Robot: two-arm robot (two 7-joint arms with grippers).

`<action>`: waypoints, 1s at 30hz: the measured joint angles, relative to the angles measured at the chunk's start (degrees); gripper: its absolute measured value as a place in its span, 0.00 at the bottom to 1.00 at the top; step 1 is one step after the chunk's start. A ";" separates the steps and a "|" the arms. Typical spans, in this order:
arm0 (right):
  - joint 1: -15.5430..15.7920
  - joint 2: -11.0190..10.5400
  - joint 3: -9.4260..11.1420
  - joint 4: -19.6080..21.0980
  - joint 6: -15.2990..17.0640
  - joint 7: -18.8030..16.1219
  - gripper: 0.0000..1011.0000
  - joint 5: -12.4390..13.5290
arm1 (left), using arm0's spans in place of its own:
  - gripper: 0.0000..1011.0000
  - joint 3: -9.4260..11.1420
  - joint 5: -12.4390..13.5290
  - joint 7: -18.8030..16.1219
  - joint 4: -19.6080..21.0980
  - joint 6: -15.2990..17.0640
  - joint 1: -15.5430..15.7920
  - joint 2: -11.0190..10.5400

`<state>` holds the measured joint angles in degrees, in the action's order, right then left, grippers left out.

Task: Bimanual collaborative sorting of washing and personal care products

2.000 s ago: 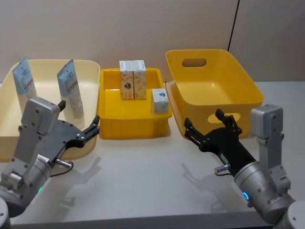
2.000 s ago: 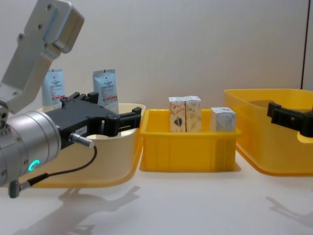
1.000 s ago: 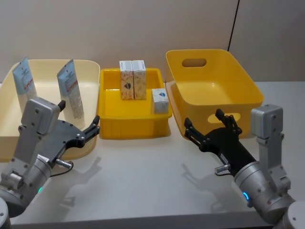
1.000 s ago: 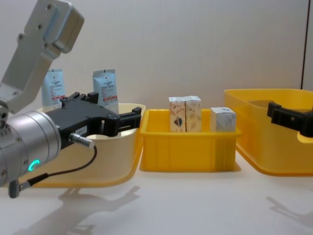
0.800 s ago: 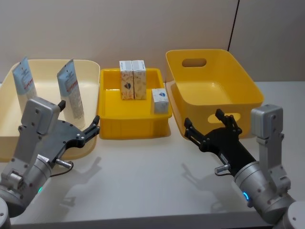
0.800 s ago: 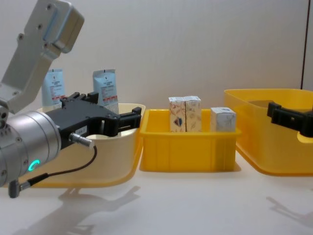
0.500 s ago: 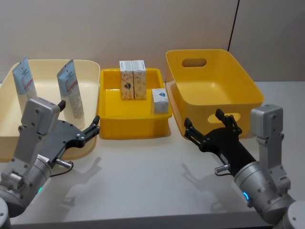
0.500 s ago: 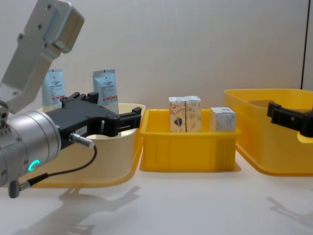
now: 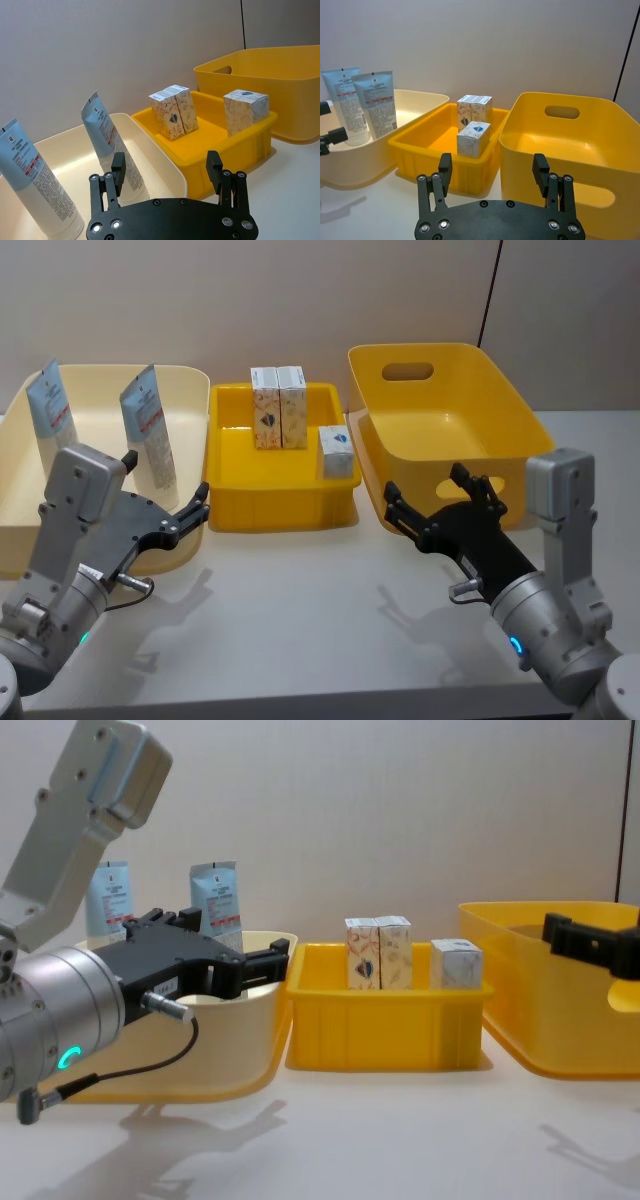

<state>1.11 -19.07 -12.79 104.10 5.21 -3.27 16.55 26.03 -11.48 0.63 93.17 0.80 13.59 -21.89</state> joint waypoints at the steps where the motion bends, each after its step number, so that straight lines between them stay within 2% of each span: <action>1: 0.04 0.06 0.07 0.47 0.56 0.10 0.99 0.09 | 0.99 0.00 0.00 0.00 0.00 0.00 0.00 -0.01; 2: 0.07 0.17 0.22 1.41 2.01 0.41 0.99 0.37 | 0.99 0.00 0.00 0.00 0.00 0.00 0.00 0.00; 3: 0.07 0.17 0.22 1.41 2.01 0.41 0.99 0.37 | 0.99 0.00 0.00 0.00 0.00 0.00 0.00 -0.01; 8: 0.15 0.82 0.99 5.24 8.41 1.90 0.99 1.62 | 0.99 -0.01 0.00 0.00 0.00 0.00 0.00 0.00; 9: 0.15 0.82 0.99 5.24 8.41 1.90 0.99 1.62 | 0.99 0.00 0.00 0.00 0.00 0.00 0.00 0.00; 20: -1.47 2.55 1.73 9.56 22.50 4.89 0.99 3.81 | 0.99 0.00 0.00 0.00 0.00 0.00 0.00 0.00; 25: -2.91 3.52 1.23 9.95 27.46 5.90 0.99 4.22 | 0.99 0.00 0.00 0.00 0.00 0.00 0.00 -0.01; 30: -5.20 4.36 -0.36 9.55 31.81 6.75 0.99 4.10 | 0.99 0.00 0.00 0.00 0.00 0.00 0.00 0.00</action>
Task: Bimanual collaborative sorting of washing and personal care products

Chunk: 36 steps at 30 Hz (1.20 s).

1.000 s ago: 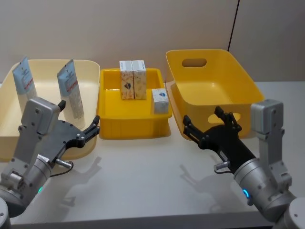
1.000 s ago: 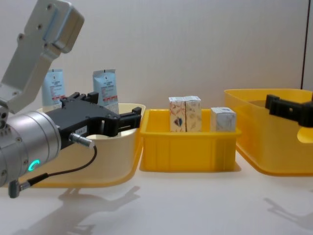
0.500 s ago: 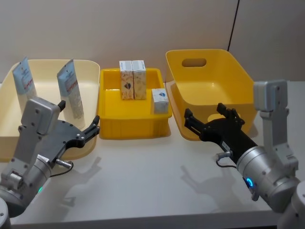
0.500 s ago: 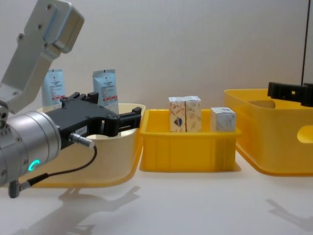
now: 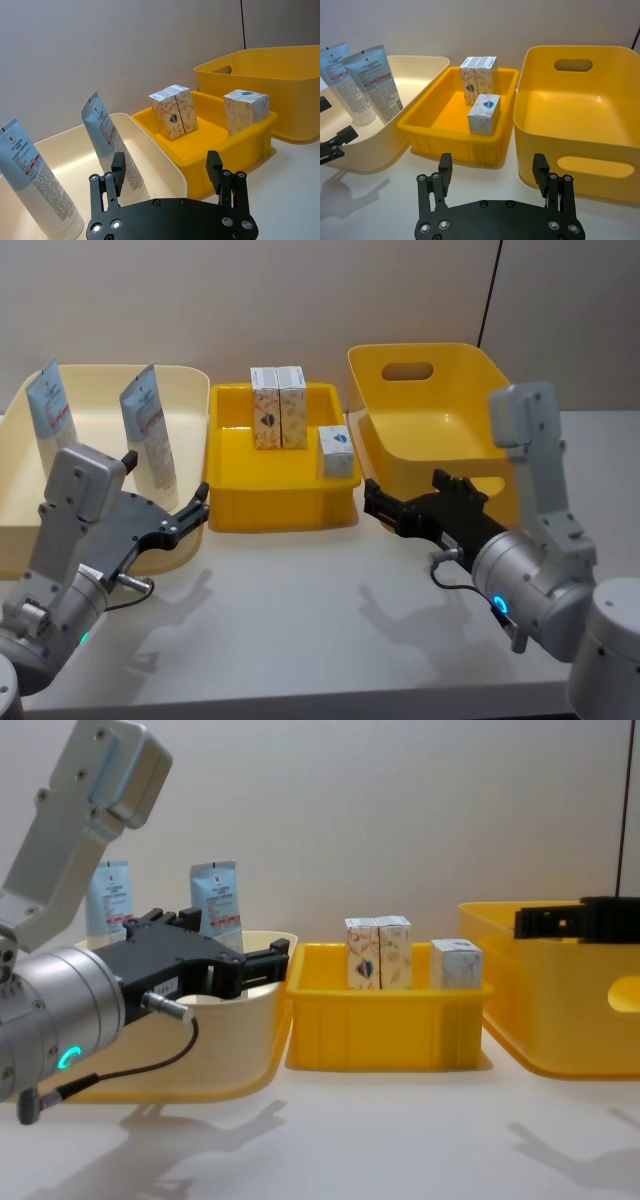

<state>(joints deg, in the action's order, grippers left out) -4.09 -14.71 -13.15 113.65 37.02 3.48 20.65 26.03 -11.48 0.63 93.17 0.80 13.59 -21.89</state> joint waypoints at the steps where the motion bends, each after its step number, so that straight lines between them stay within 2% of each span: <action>1: -0.25 0.03 -0.21 -0.09 0.37 0.05 0.99 -0.09 | 0.99 0.00 0.00 0.00 0.00 0.00 0.00 0.00; 9: -3.01 -0.13 -2.73 -1.40 2.93 0.37 0.99 -2.00 | 0.99 0.00 0.00 0.00 0.00 0.00 0.00 0.00; 19: -6.52 -0.11 -5.76 -4.90 3.32 1.13 0.99 -5.24 | 0.99 0.00 0.00 0.00 0.00 0.00 0.00 0.00; 29: -10.01 1.73 -7.99 -9.93 3.36 1.86 0.99 -7.43 | 0.99 0.00 0.00 0.00 0.00 0.00 0.00 0.00; 36: -11.76 3.41 -8.51 -12.82 3.21 2.66 0.99 -8.23 | 0.99 0.00 0.00 0.00 0.00 0.00 0.00 0.00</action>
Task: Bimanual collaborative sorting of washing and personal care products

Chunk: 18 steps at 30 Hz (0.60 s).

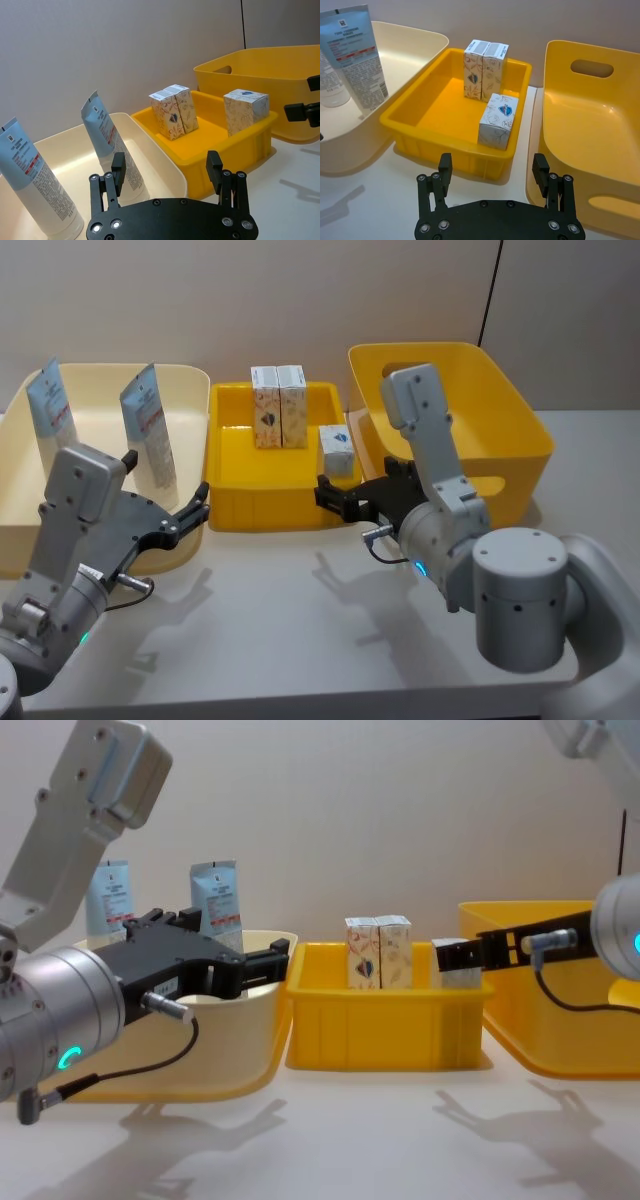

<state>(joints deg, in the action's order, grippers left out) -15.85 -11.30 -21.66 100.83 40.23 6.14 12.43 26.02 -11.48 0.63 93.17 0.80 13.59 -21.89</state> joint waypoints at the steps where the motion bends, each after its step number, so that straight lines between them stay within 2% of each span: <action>1: -0.41 0.47 -0.02 -0.67 -0.08 0.26 0.99 -0.17 | 0.99 0.00 0.00 0.00 0.00 0.00 0.00 0.00; 18: -4.50 5.49 -0.26 -7.36 -0.85 2.34 0.99 -1.34 | 0.99 0.00 0.00 0.00 0.00 0.00 0.00 0.00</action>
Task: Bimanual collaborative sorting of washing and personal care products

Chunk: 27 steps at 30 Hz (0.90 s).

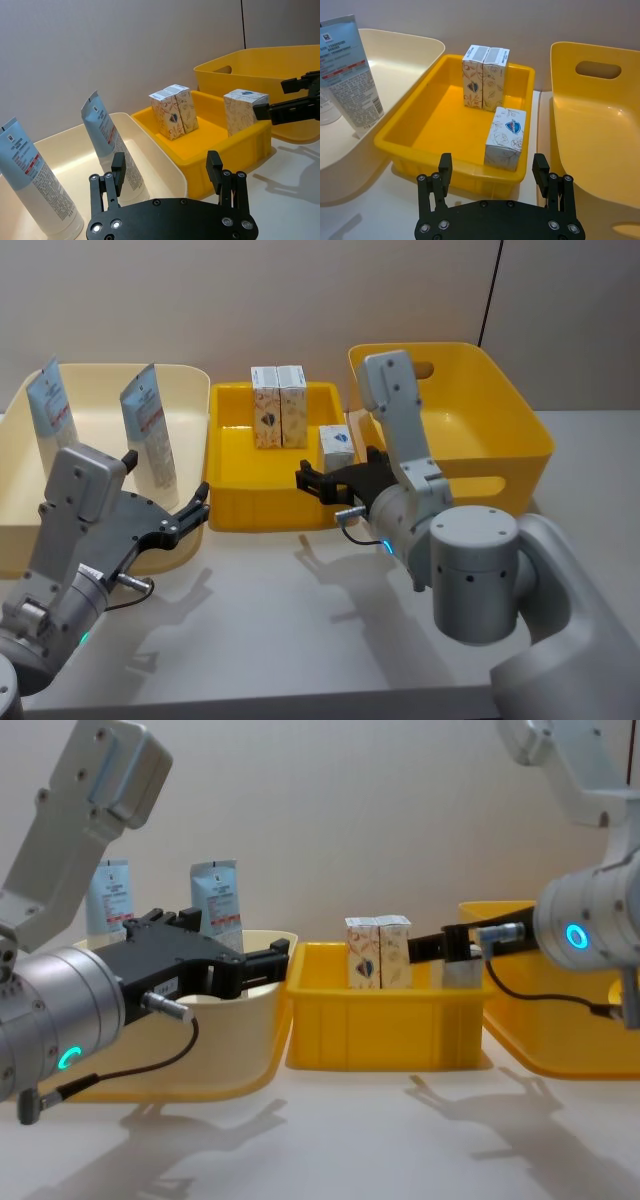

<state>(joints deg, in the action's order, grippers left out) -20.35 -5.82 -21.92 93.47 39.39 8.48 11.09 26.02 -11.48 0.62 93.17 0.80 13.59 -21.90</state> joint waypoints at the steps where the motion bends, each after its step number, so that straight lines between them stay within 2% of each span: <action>1: -0.16 0.17 -0.02 -0.27 -0.02 0.06 0.99 -0.05 | 0.99 0.00 0.00 0.00 0.00 0.00 0.00 0.00; 13: -2.41 2.68 -0.27 -4.27 -0.43 1.54 0.99 -1.33 | 0.99 0.00 0.00 0.00 0.00 0.00 0.00 0.00; 27: -3.56 4.42 0.50 -6.79 -0.86 3.07 0.99 -2.42 | 0.99 0.00 0.00 0.00 0.00 0.00 0.00 0.00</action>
<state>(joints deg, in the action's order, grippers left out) -23.91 -1.40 -21.42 86.69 38.53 11.55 8.67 26.03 -11.48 0.63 93.18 0.80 13.59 -21.89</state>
